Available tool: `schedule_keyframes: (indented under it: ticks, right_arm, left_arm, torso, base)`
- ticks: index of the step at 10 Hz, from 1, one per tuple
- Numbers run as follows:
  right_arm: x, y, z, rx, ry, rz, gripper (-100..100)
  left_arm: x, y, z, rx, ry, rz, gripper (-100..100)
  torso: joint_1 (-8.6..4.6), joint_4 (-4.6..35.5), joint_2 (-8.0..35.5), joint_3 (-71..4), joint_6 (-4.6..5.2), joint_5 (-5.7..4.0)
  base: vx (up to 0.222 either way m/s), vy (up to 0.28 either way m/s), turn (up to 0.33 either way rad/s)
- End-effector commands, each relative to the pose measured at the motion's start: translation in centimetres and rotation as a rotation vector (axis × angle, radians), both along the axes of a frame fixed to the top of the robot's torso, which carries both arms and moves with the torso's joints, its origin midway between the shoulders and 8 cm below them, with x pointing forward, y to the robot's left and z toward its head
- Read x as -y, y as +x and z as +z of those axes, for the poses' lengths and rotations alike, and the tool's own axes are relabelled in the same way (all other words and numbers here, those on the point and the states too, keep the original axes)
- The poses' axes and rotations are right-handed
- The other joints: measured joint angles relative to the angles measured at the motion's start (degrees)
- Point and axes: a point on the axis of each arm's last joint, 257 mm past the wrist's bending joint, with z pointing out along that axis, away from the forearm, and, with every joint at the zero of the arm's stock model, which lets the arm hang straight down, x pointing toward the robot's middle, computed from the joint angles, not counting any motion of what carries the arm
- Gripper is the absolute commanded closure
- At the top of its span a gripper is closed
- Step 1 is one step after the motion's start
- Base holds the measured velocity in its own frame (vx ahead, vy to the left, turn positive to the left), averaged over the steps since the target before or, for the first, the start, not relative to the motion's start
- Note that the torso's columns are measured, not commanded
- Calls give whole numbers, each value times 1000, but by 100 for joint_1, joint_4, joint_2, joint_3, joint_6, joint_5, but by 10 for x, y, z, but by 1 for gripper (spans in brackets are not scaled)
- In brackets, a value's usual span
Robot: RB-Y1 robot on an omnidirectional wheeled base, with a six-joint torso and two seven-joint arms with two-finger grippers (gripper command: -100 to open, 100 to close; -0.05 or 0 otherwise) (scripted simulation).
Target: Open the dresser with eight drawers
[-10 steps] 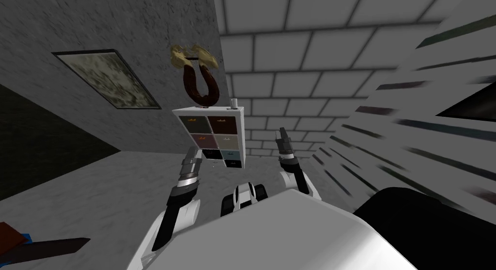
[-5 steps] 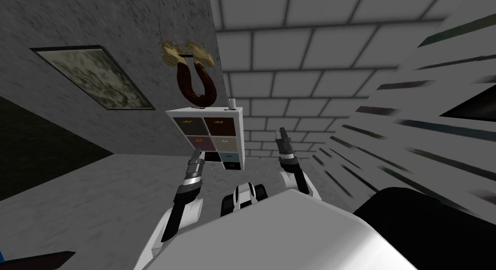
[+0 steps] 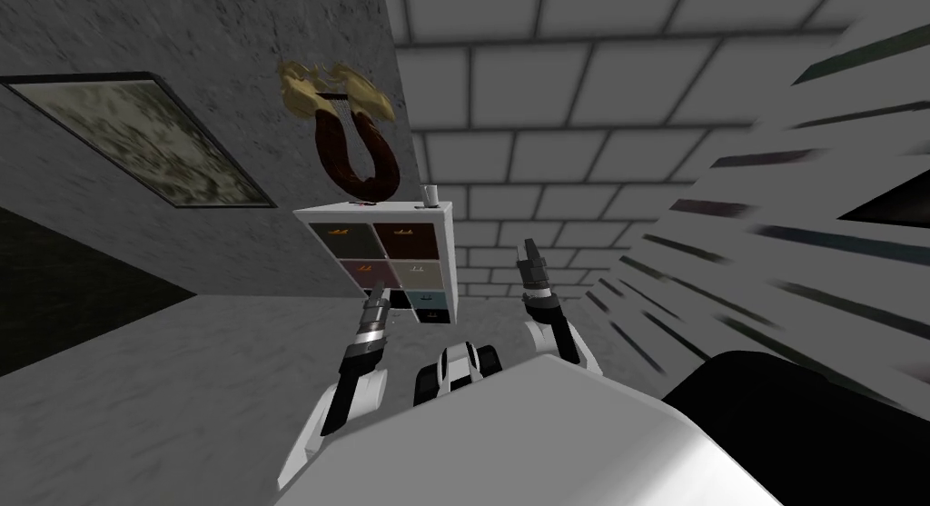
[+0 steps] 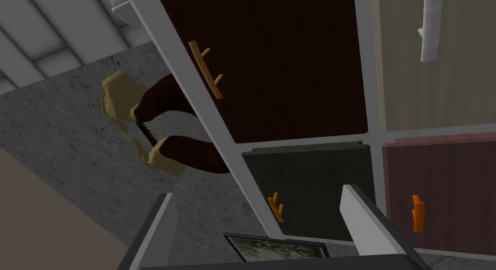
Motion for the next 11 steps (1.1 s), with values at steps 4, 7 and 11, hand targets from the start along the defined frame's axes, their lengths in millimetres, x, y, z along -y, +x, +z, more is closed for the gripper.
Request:
schedule_keyframes:
  ticks: [4,7,11]
  right_arm:
    - [0,0,0,0,0,0,0]
    - [0,0,0,0,0,0,0]
    - [0,0,0,0,0,0,0]
  left_arm:
    - [2,13,-51,-105,21,-6,-100]
    - [4,18,-73,-148,26,-7,-100]
    - [9,23,-104,-210,24,-8,-100]
  torso:
    - [-5,-2,-5,-3,1,-2]
    - [-5,0,1,0,0,-1]
    - [-6,-3,-8,-6,0,-2]
  base:
    - [92,-27,-42]
    - [73,-19,-31]
    - [77,-13,-33]
